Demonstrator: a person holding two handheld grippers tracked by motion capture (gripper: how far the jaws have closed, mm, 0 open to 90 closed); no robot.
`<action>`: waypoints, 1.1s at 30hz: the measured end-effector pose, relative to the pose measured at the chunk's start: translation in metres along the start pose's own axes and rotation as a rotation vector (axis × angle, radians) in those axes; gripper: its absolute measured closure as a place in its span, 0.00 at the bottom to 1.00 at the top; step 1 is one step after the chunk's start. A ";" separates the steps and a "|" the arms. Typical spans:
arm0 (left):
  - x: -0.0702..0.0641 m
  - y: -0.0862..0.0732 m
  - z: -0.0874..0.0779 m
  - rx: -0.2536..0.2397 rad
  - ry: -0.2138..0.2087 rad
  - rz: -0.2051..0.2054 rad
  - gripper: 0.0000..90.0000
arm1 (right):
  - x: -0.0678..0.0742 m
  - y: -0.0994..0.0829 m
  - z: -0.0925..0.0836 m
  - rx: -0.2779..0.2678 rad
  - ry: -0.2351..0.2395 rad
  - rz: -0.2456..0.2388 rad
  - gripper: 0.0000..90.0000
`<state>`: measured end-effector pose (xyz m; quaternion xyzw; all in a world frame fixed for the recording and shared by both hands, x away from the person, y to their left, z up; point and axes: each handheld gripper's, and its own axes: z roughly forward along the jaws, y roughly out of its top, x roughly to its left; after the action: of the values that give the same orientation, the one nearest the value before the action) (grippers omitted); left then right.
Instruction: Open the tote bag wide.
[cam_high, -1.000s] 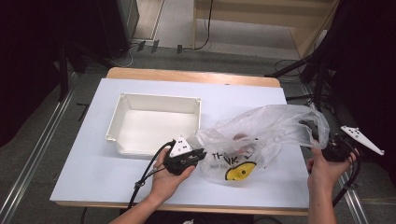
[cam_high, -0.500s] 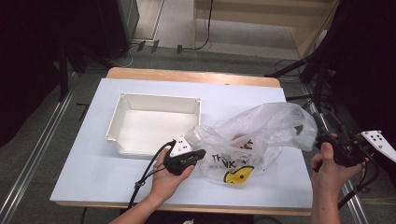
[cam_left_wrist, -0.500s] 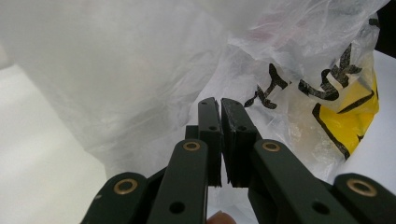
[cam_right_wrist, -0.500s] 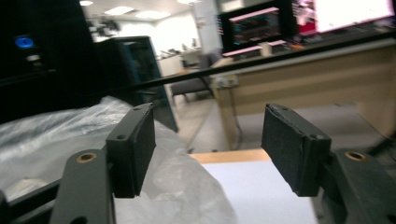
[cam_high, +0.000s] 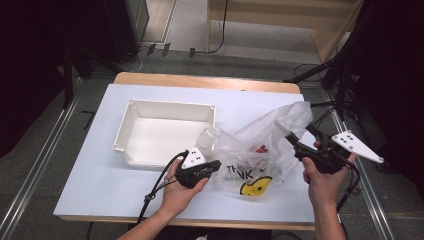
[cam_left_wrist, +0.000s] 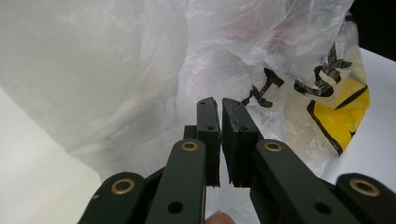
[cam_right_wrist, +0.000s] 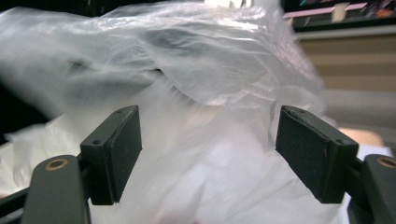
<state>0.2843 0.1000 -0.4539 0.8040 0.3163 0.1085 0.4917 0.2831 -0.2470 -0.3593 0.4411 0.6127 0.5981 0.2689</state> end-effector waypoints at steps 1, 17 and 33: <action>0.000 0.000 0.000 -0.001 0.000 0.000 0.96 | 0.003 -0.003 0.005 0.020 0.004 -0.008 0.25; -0.002 -0.001 0.002 0.009 -0.003 0.009 0.95 | -0.015 -0.062 0.055 0.312 -0.057 0.111 0.93; -0.004 -0.001 0.003 0.011 -0.010 0.014 0.93 | -0.044 -0.105 0.076 0.579 -0.213 0.132 1.00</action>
<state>0.2819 0.0960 -0.4558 0.8094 0.3089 0.1064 0.4879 0.3459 -0.2362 -0.4806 0.5982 0.6960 0.3657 0.1553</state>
